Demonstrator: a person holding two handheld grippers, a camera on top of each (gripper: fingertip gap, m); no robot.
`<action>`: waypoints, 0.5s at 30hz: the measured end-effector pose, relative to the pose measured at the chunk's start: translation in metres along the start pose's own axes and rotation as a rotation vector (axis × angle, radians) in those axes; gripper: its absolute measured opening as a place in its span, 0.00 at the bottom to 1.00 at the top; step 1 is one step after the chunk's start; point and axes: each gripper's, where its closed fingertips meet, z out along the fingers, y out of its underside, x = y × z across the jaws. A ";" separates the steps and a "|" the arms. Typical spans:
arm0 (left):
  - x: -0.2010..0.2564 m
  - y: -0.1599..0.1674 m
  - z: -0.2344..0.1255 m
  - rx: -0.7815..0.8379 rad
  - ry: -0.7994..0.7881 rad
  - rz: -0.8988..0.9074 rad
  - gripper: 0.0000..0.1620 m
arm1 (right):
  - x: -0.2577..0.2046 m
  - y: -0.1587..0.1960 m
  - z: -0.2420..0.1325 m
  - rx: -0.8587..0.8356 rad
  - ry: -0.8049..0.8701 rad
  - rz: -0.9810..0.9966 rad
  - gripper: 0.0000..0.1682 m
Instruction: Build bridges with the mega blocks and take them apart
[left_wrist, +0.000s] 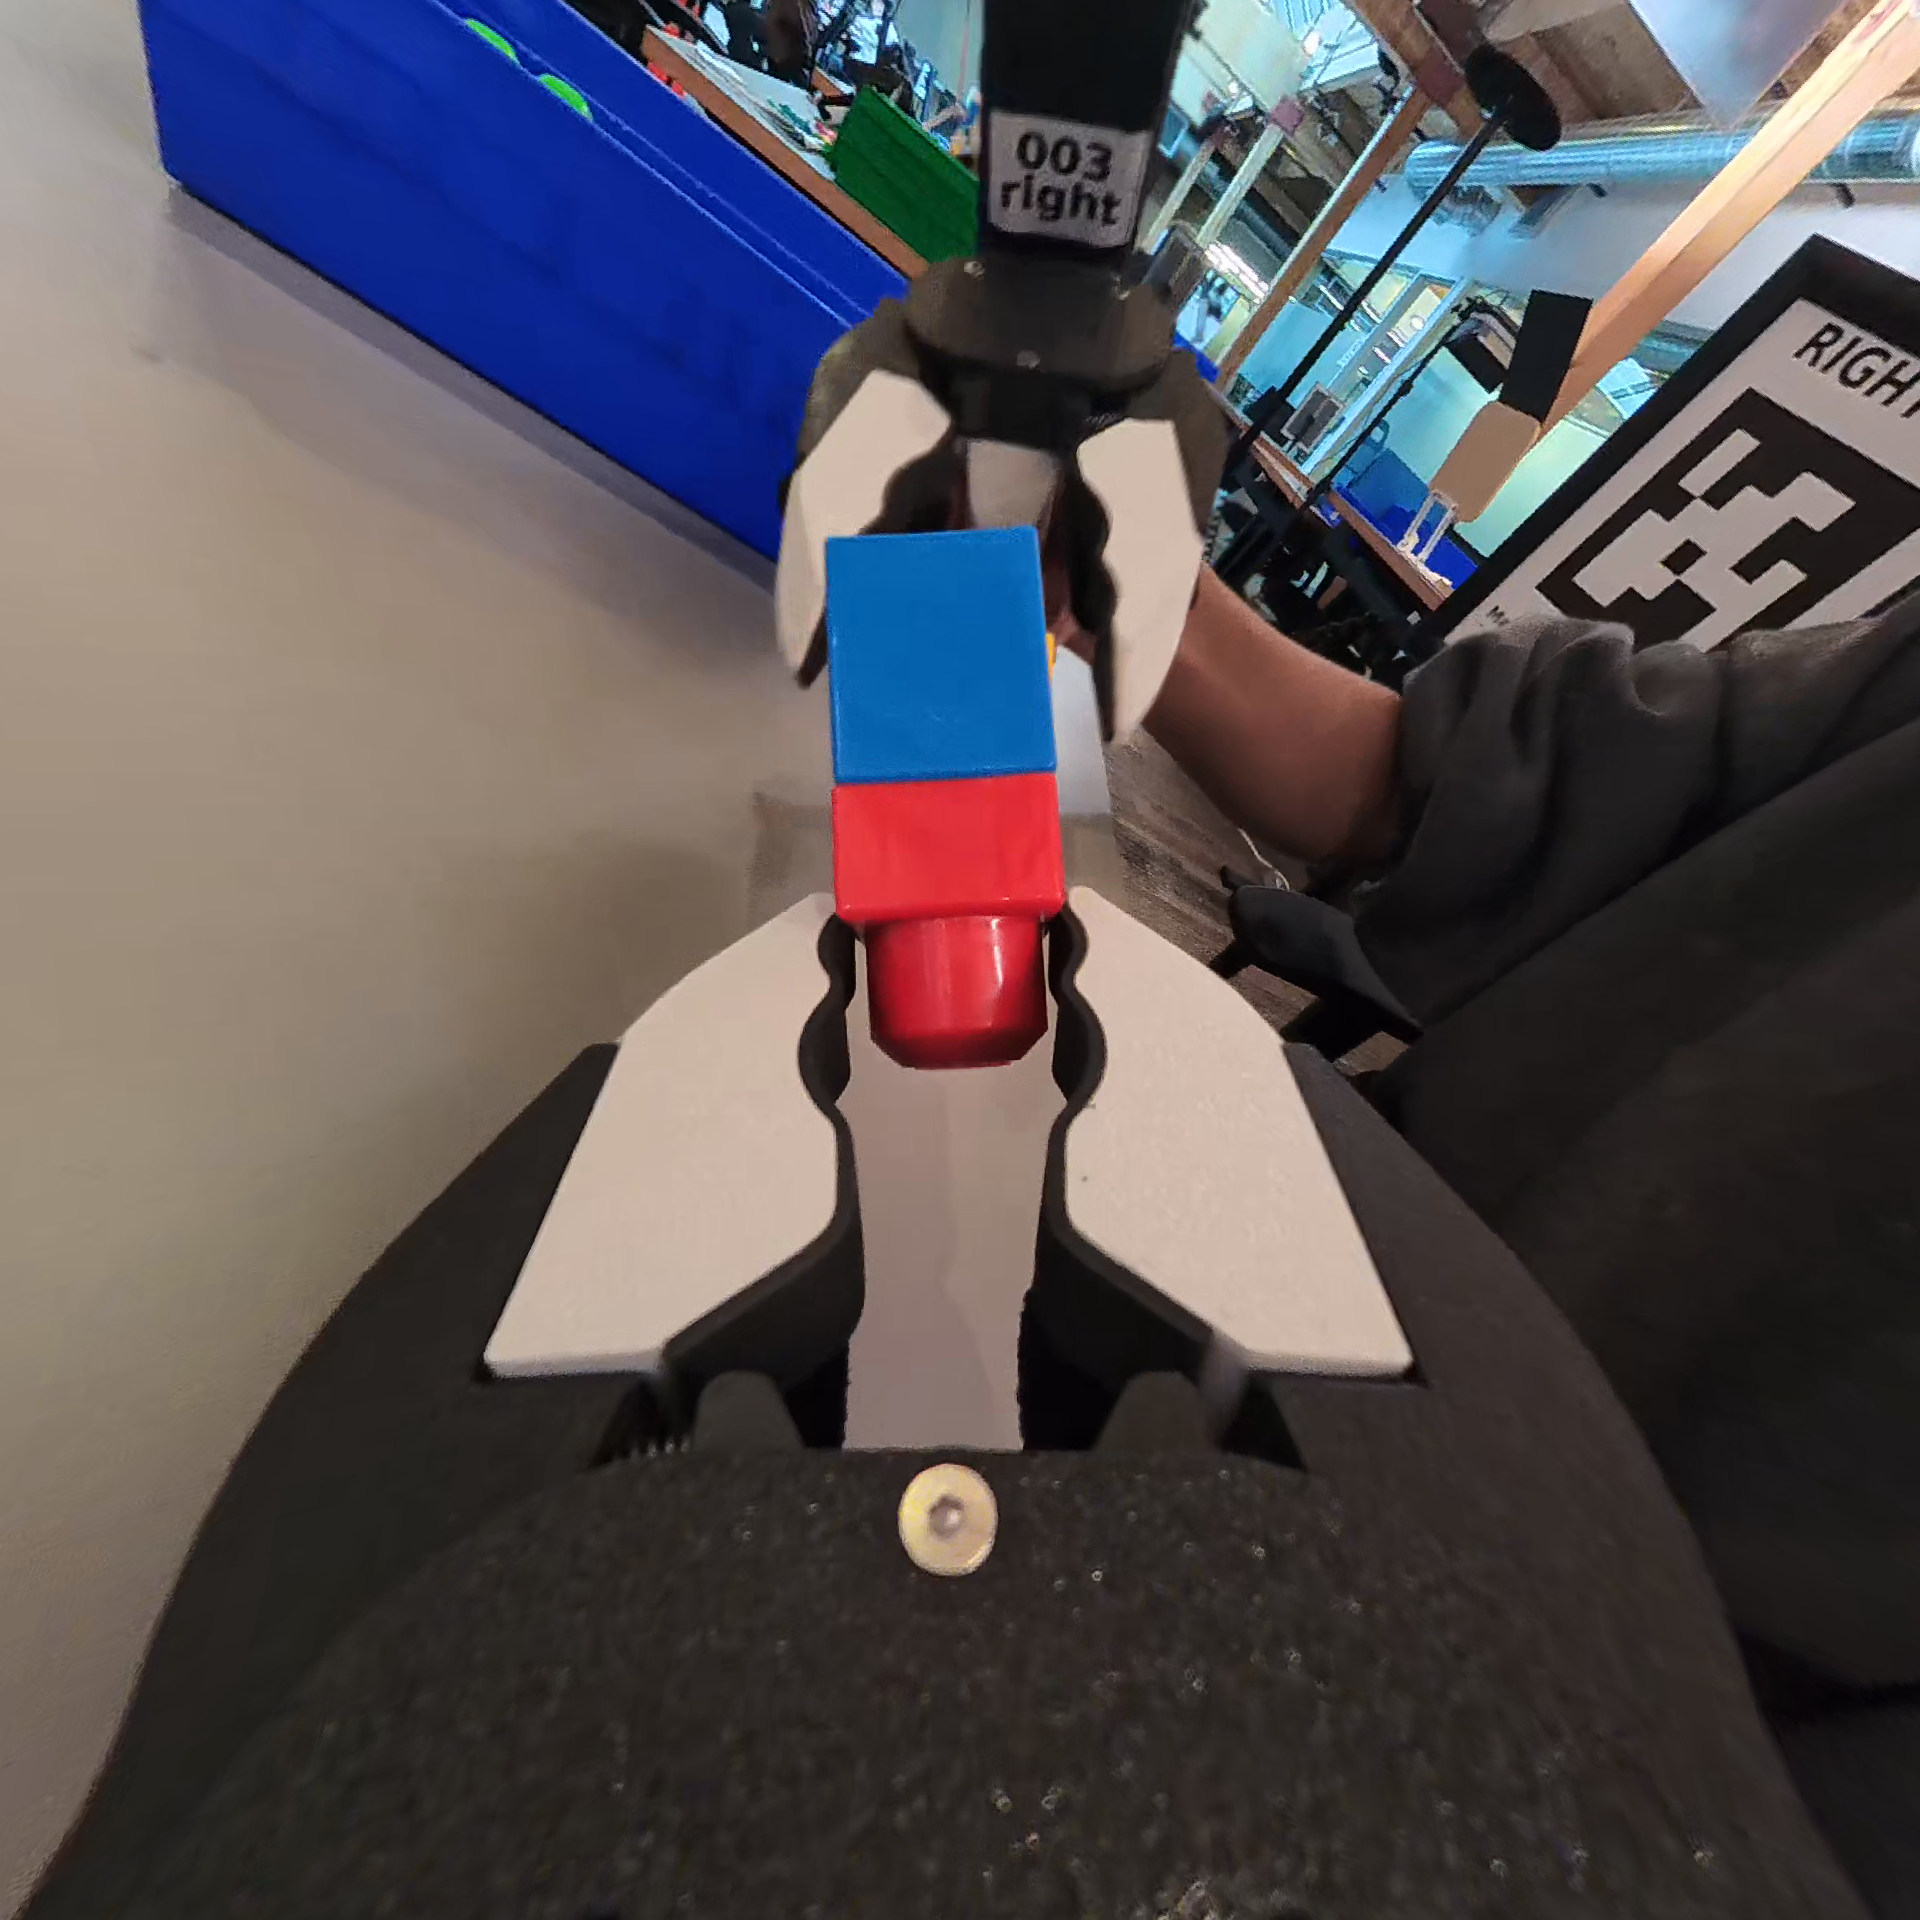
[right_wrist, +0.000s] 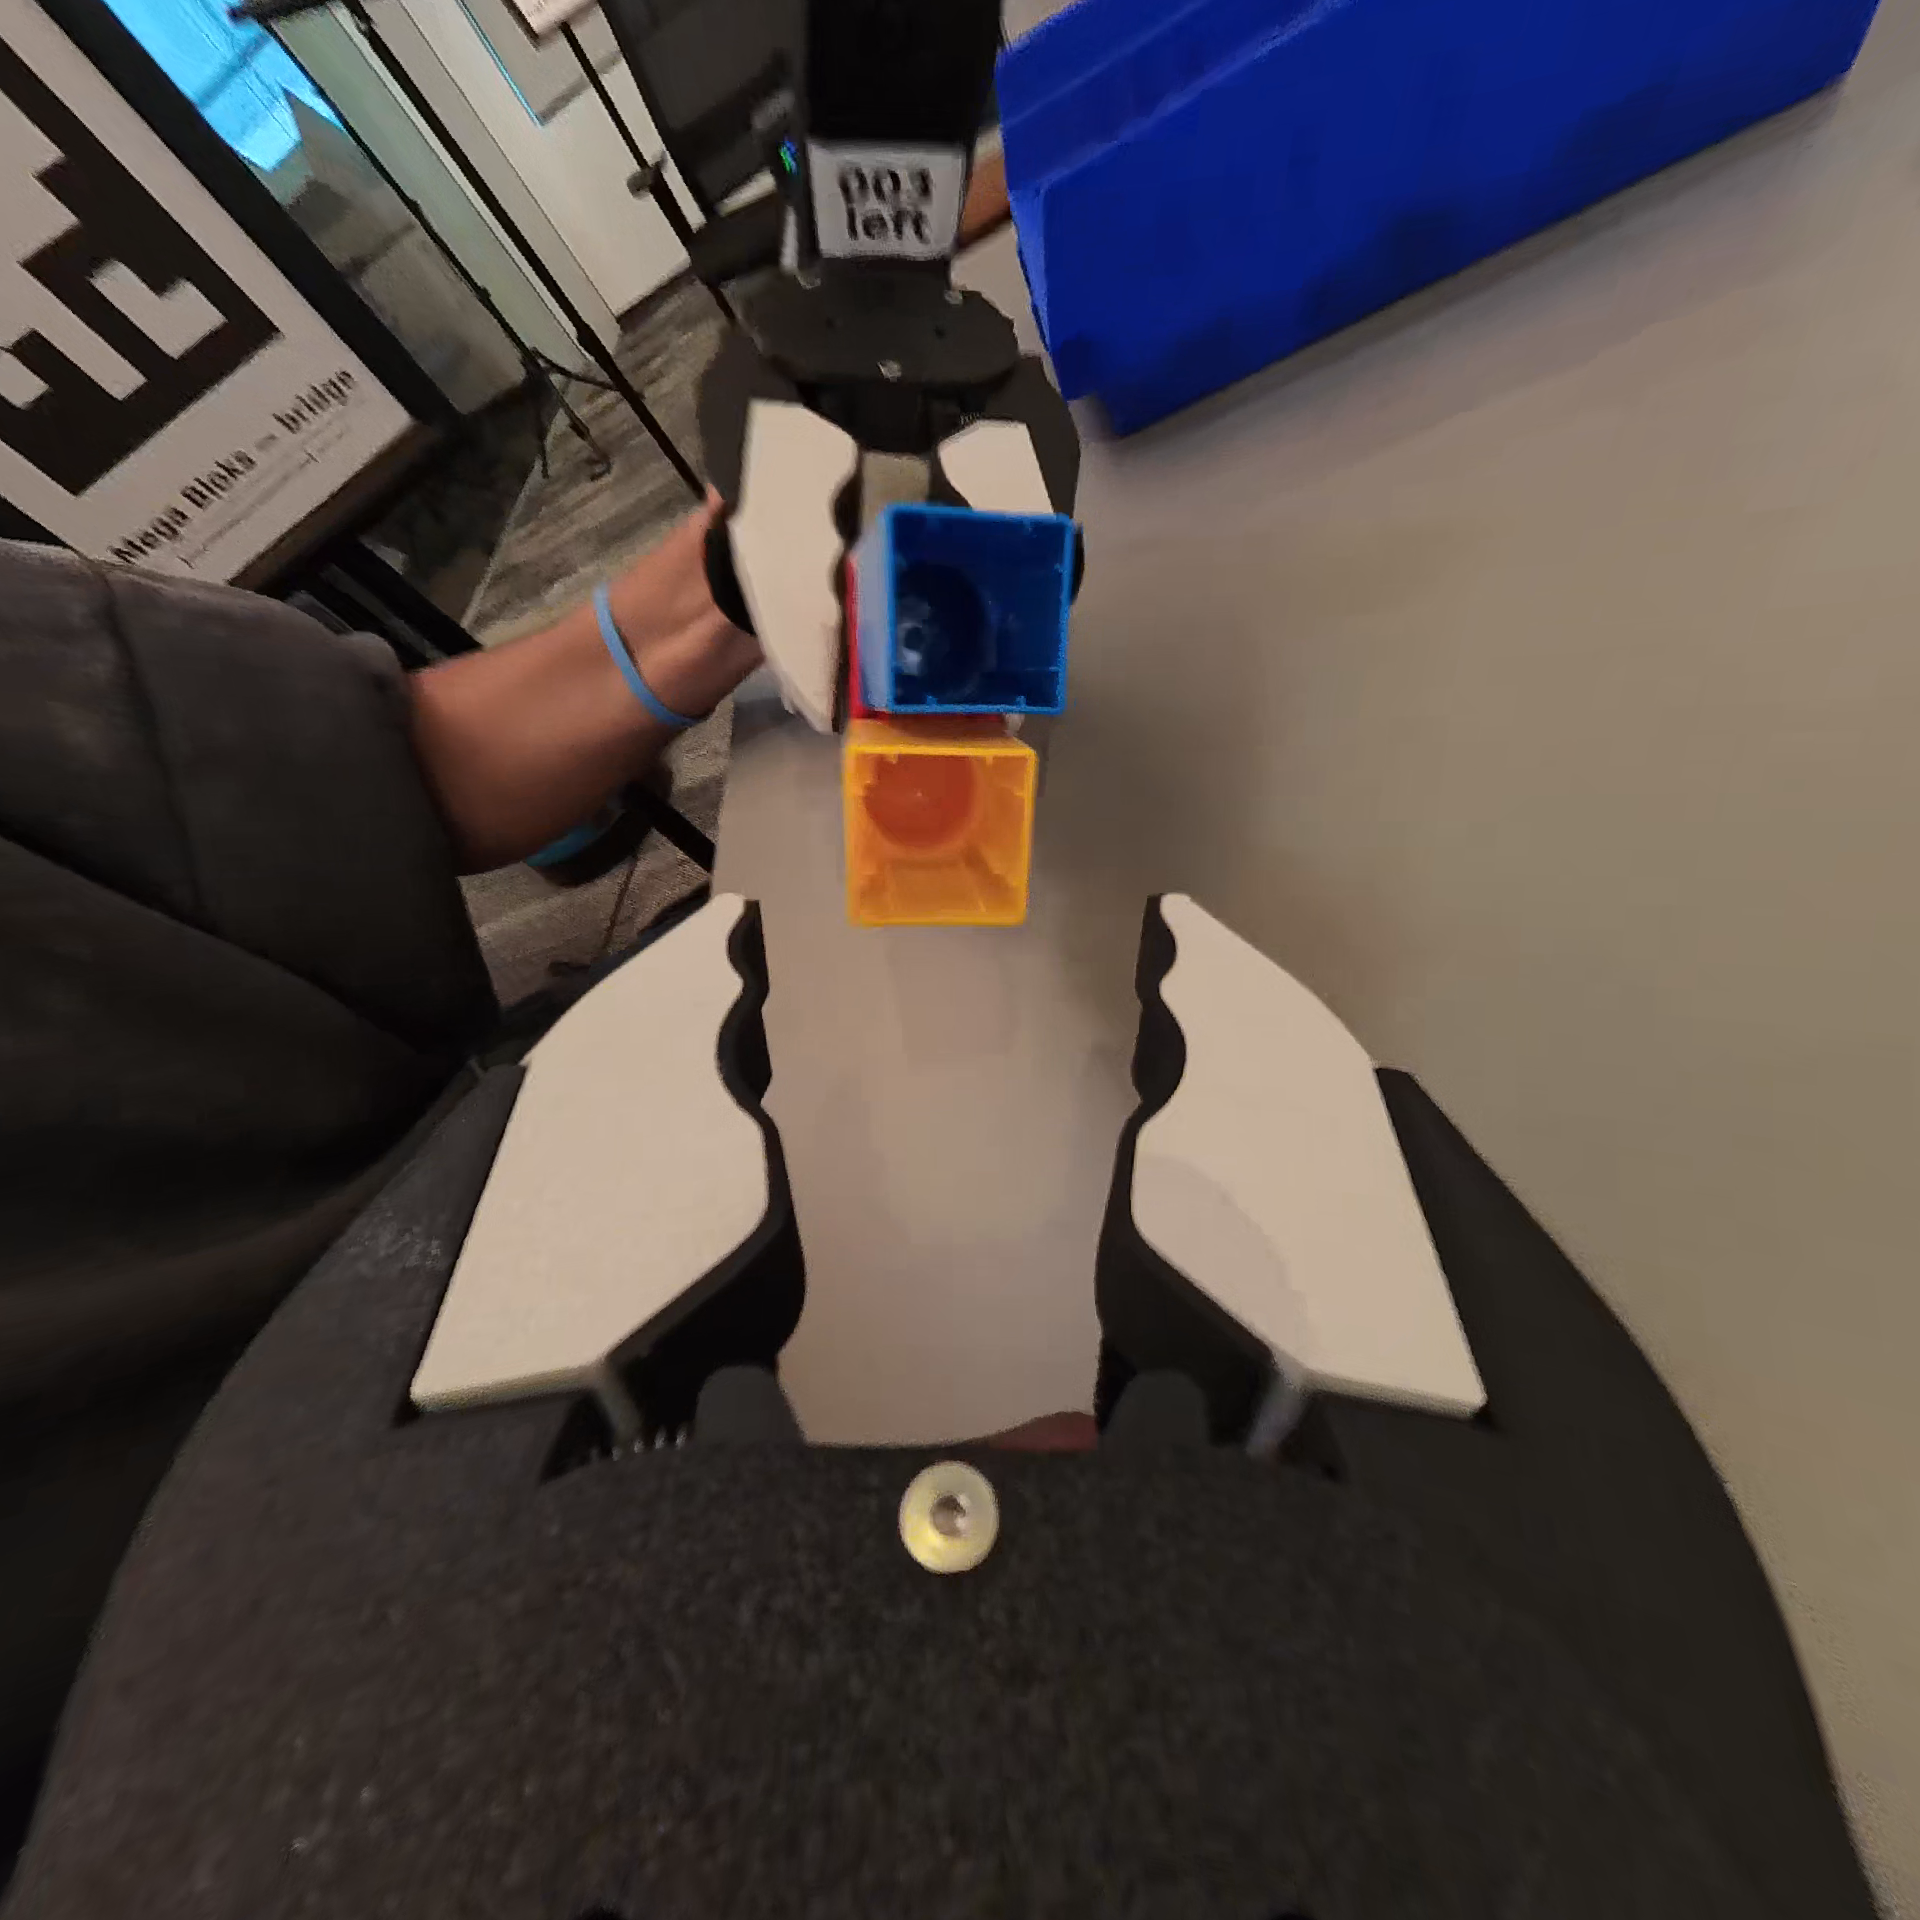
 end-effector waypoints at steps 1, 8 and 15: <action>0.001 0.001 0.002 -0.006 0.007 -0.001 0.22 | 0.003 0.004 0.006 -0.023 0.018 -0.006 0.41; 0.006 0.004 0.012 -0.043 0.019 0.006 0.22 | -0.008 -0.006 0.014 0.007 -0.065 -0.013 0.21; 0.000 -0.002 0.012 0.025 0.026 -0.019 0.22 | -0.003 -0.007 0.017 0.033 -0.053 0.021 0.21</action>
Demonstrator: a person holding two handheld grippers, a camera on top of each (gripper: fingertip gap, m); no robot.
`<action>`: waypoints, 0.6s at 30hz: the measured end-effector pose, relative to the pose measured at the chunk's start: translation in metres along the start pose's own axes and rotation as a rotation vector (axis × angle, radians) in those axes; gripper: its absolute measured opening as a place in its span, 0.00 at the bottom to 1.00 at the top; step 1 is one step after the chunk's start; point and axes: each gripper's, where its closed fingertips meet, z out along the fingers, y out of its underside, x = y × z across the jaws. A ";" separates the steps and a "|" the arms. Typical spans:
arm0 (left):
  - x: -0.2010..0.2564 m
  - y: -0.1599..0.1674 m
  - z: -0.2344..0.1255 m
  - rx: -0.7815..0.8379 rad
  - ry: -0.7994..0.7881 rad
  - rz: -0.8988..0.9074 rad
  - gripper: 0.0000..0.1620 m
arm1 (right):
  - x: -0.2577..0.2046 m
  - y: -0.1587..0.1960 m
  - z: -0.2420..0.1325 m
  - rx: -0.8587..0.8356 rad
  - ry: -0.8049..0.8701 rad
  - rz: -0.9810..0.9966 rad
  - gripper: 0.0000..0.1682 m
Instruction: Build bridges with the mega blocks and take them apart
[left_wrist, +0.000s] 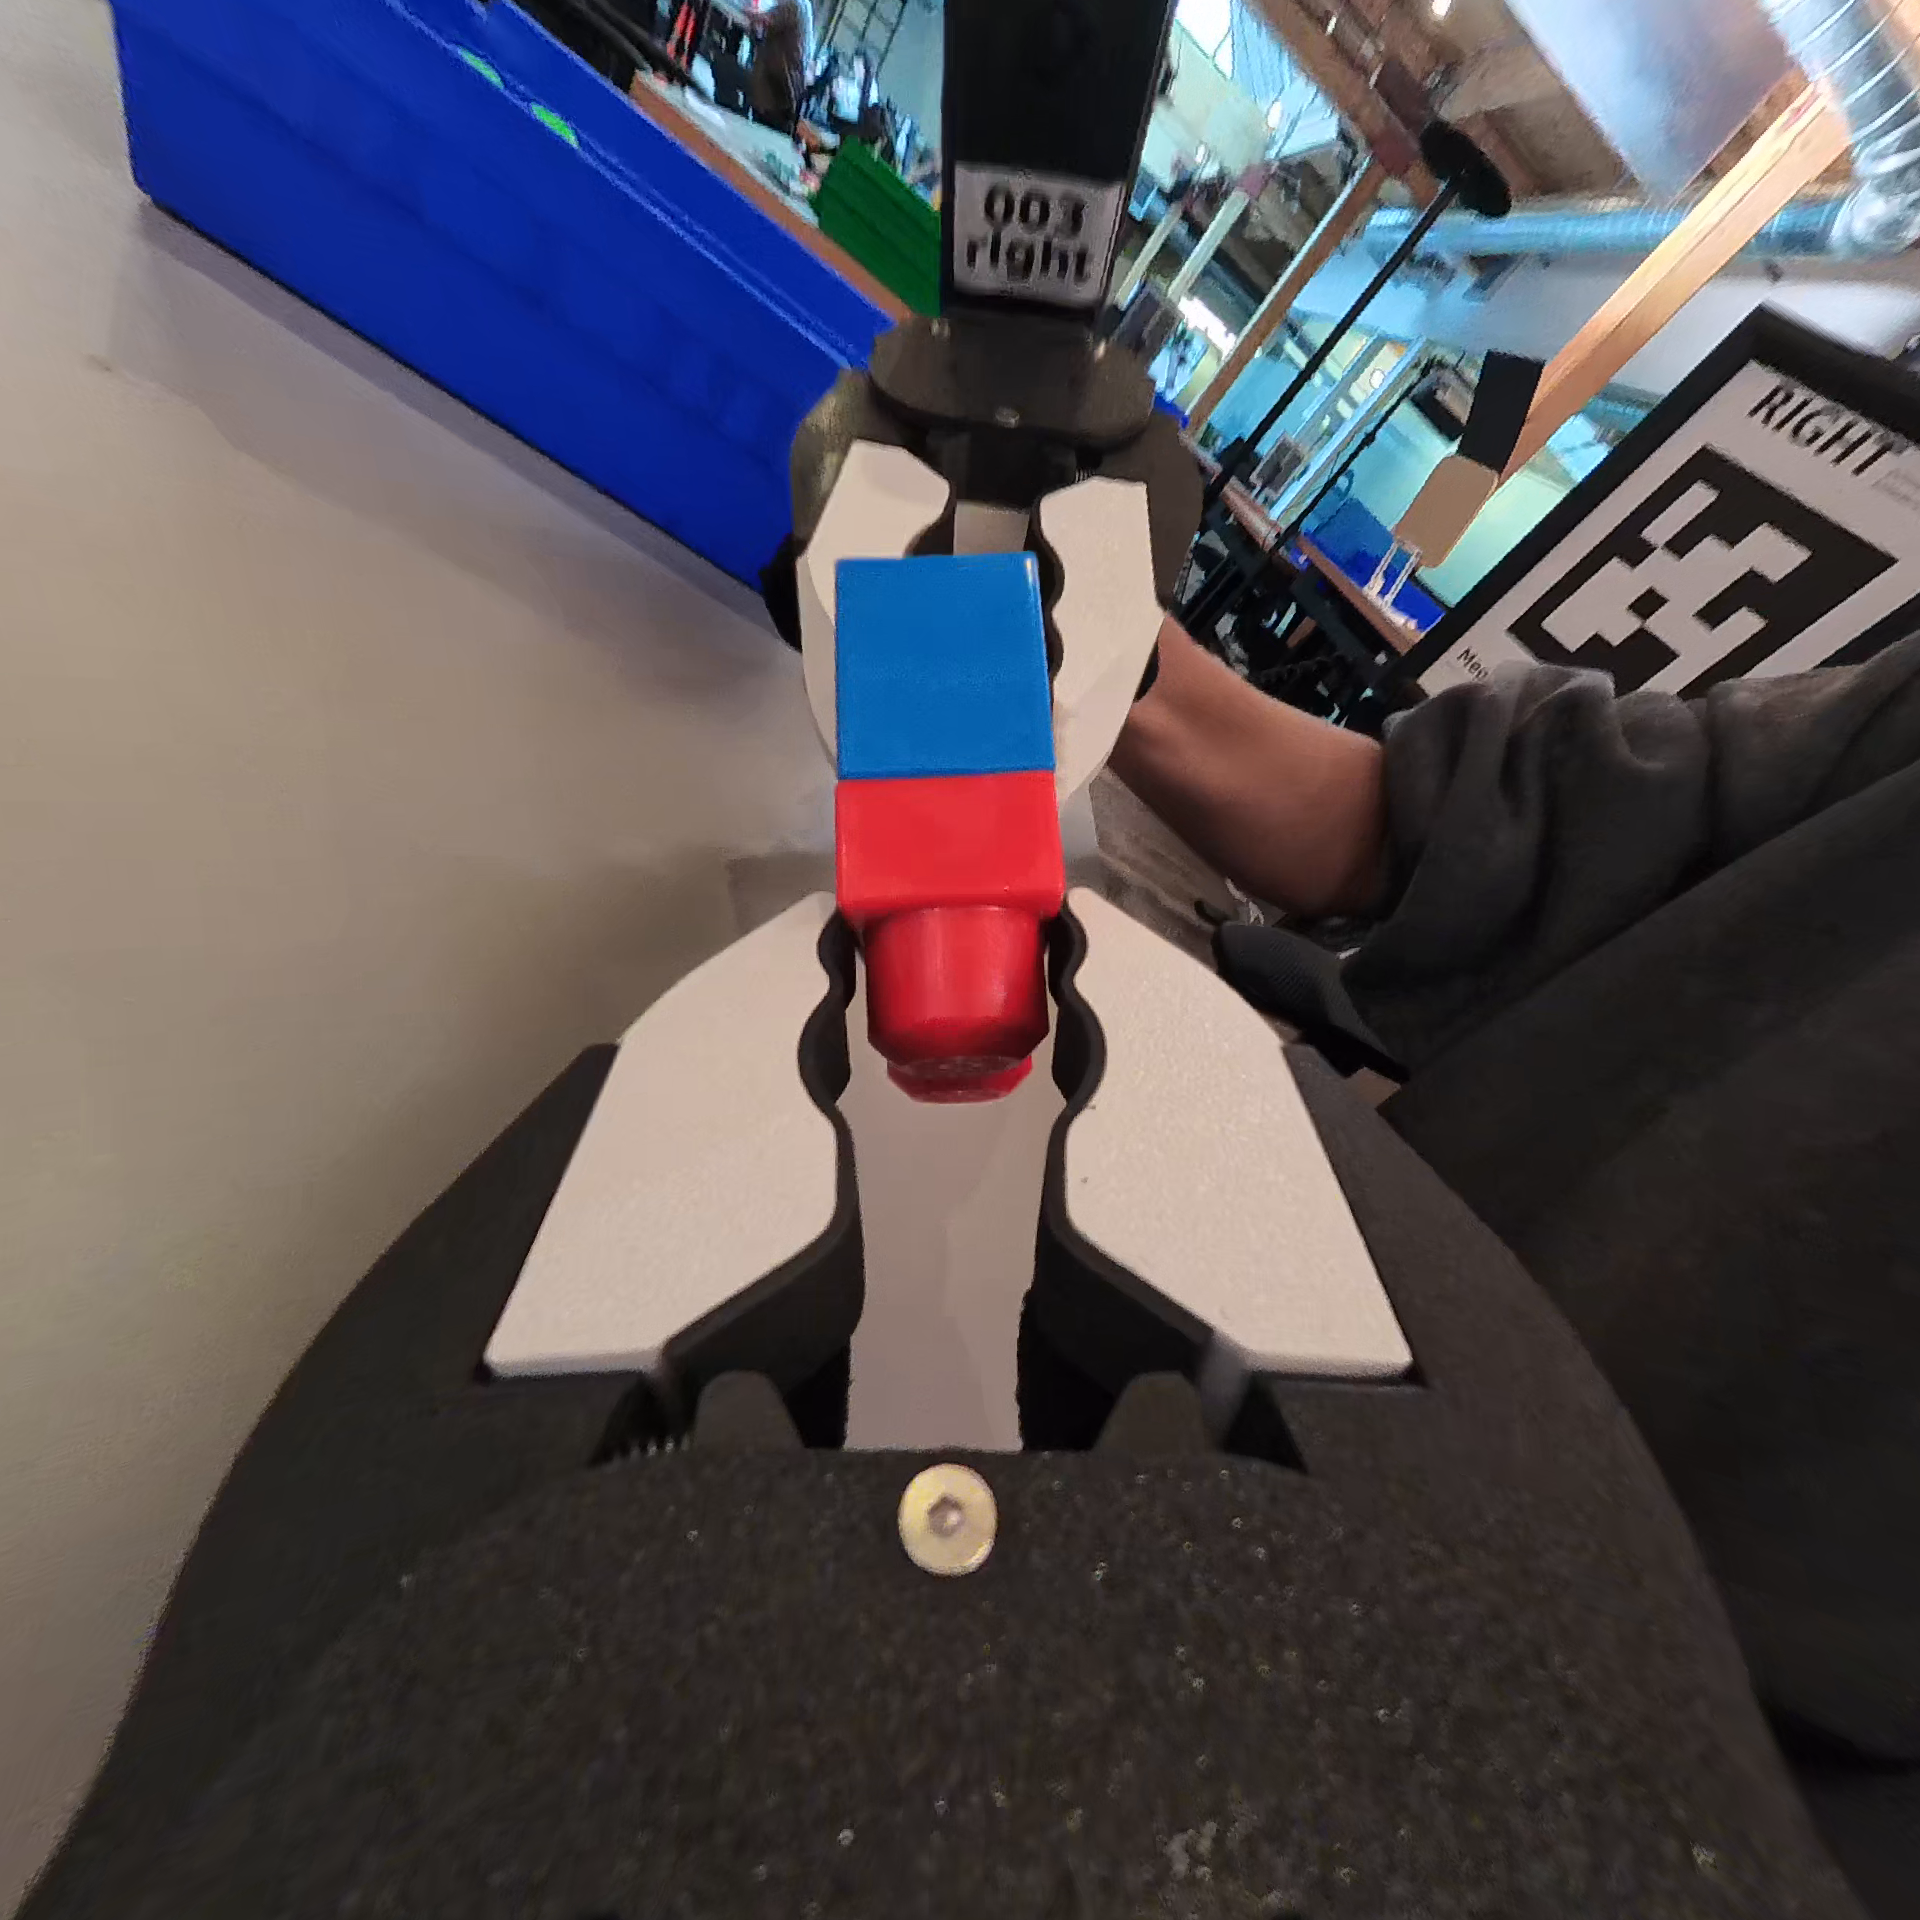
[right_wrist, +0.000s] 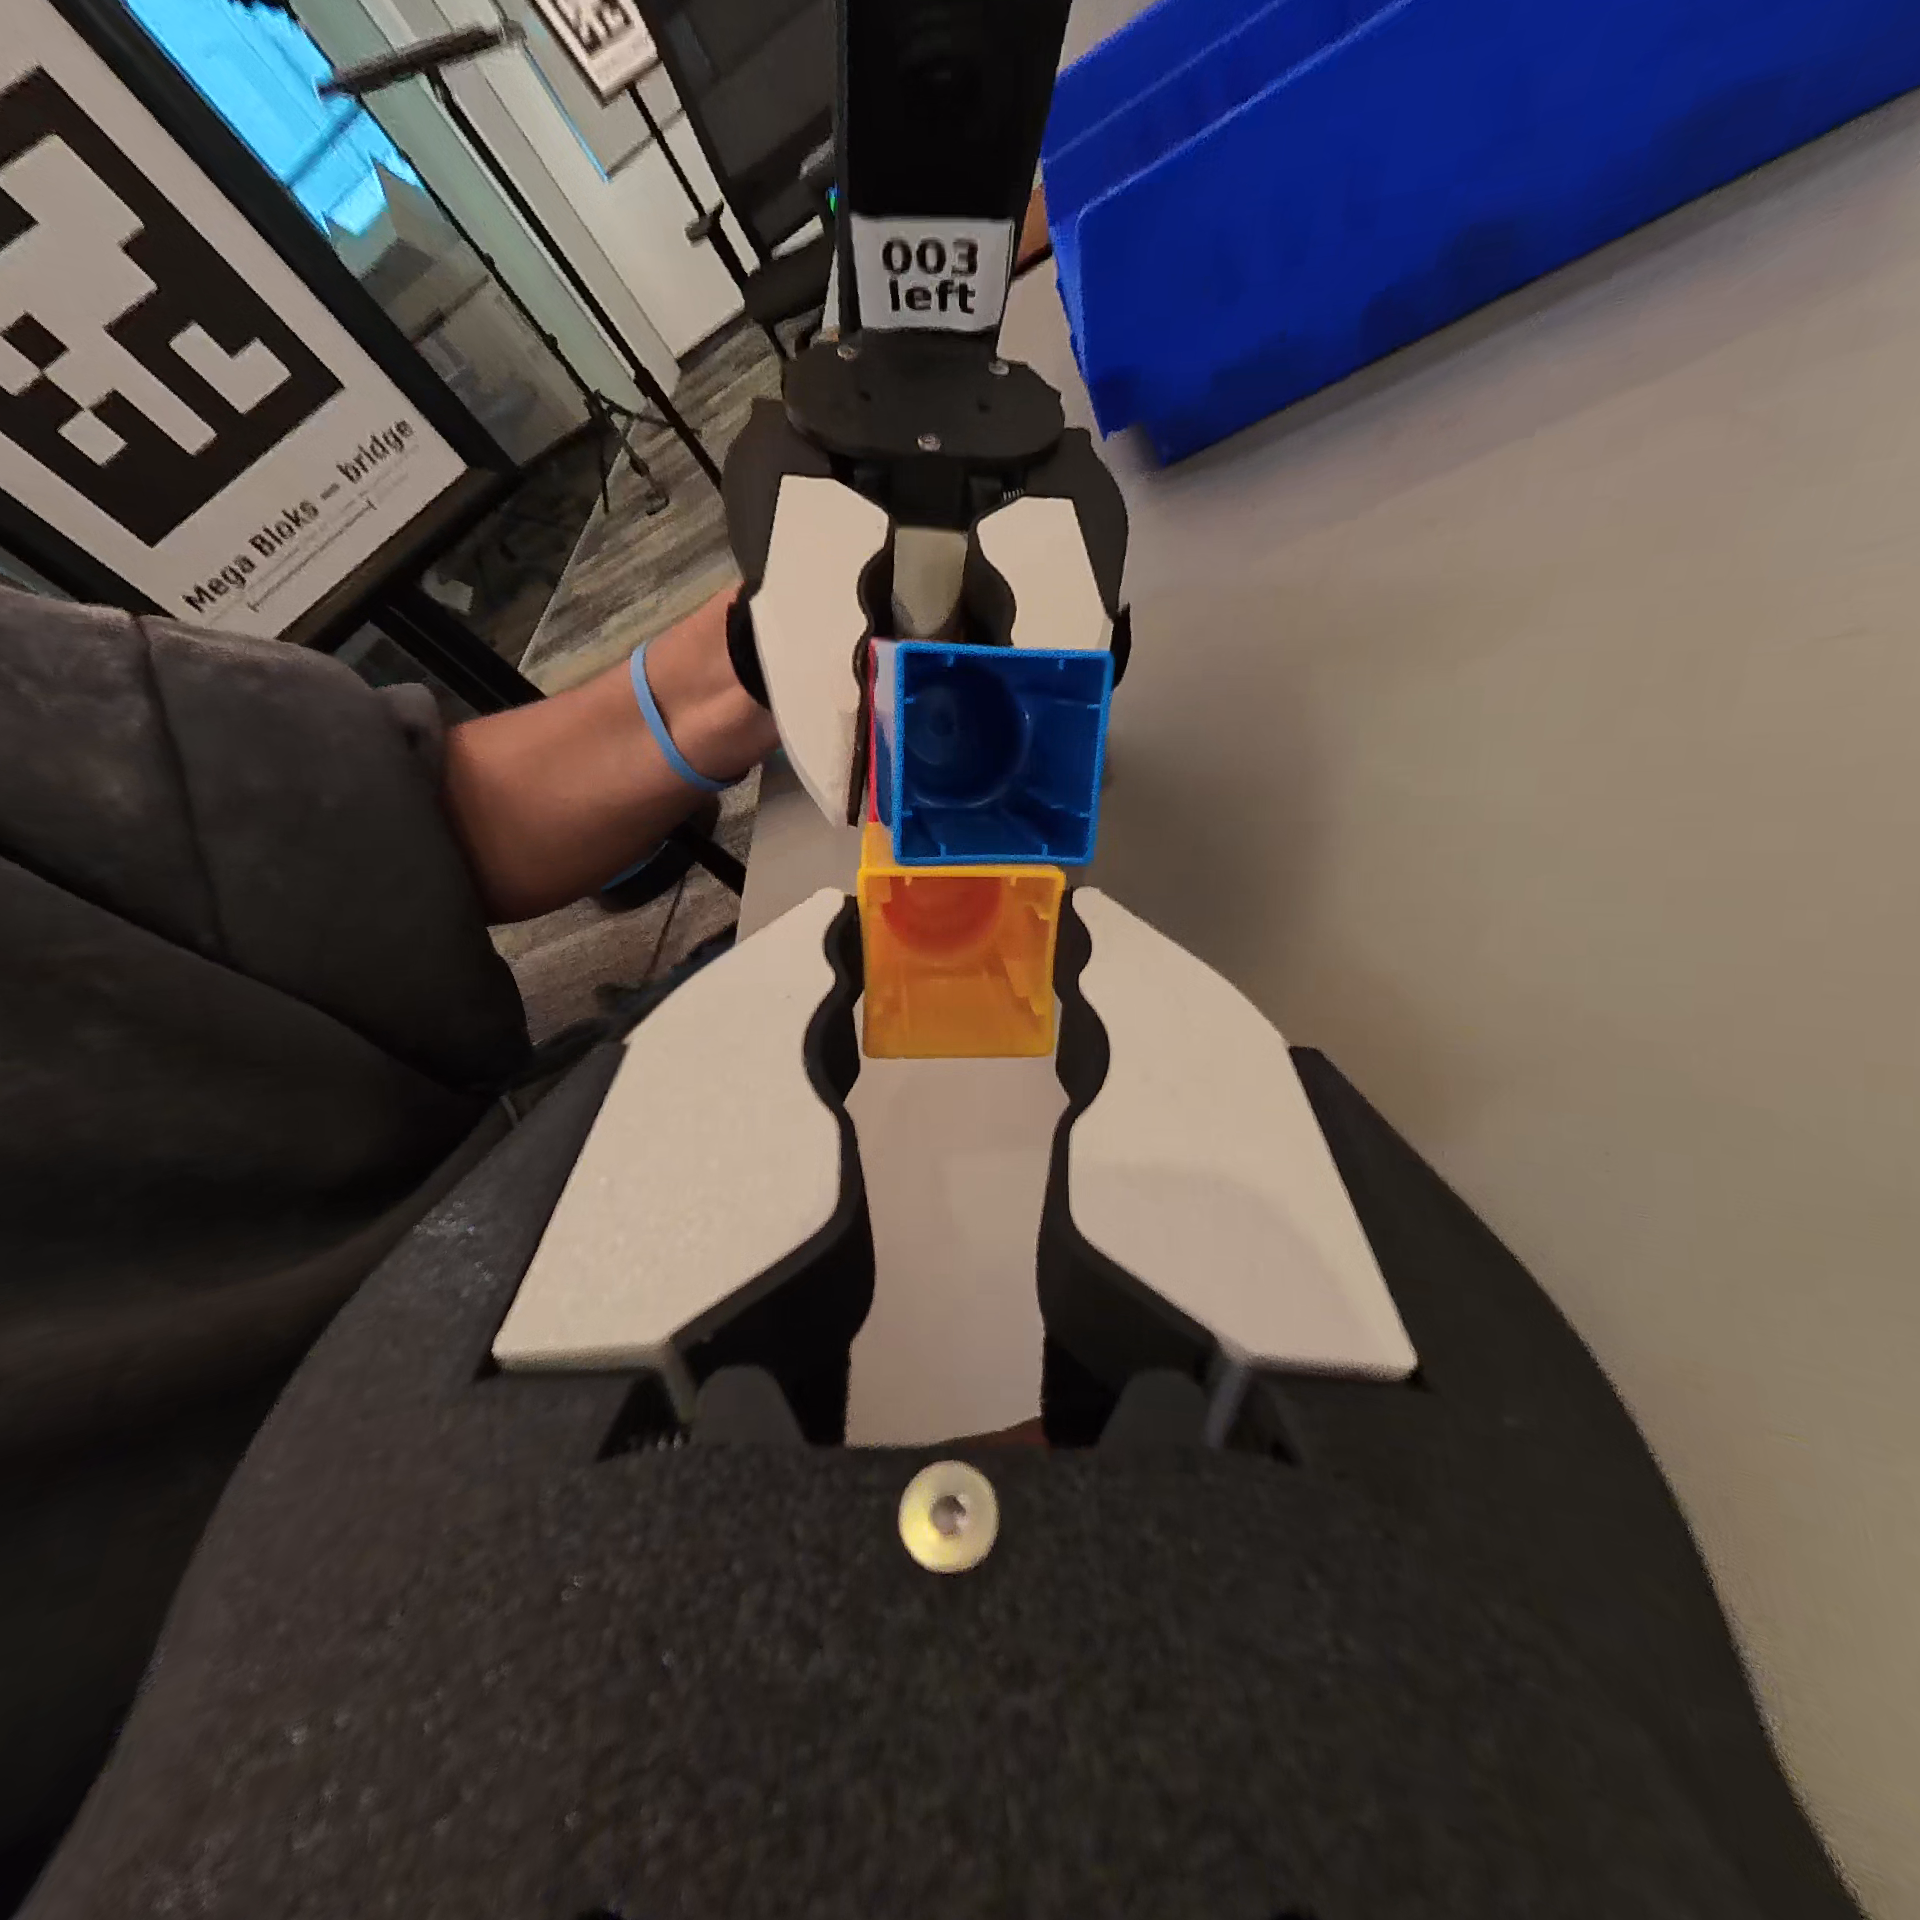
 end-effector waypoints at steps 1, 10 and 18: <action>0.000 -0.003 0.000 0.022 0.005 -0.006 0.22 | 0.000 -0.001 0.000 0.020 -0.003 0.008 0.21; -0.005 -0.026 -0.002 0.184 0.009 -0.028 0.22 | 0.006 -0.015 0.001 0.205 0.005 0.036 0.21; 0.001 -0.040 -0.011 0.330 0.027 -0.052 0.25 | 0.005 -0.021 -0.003 0.321 0.000 0.078 0.21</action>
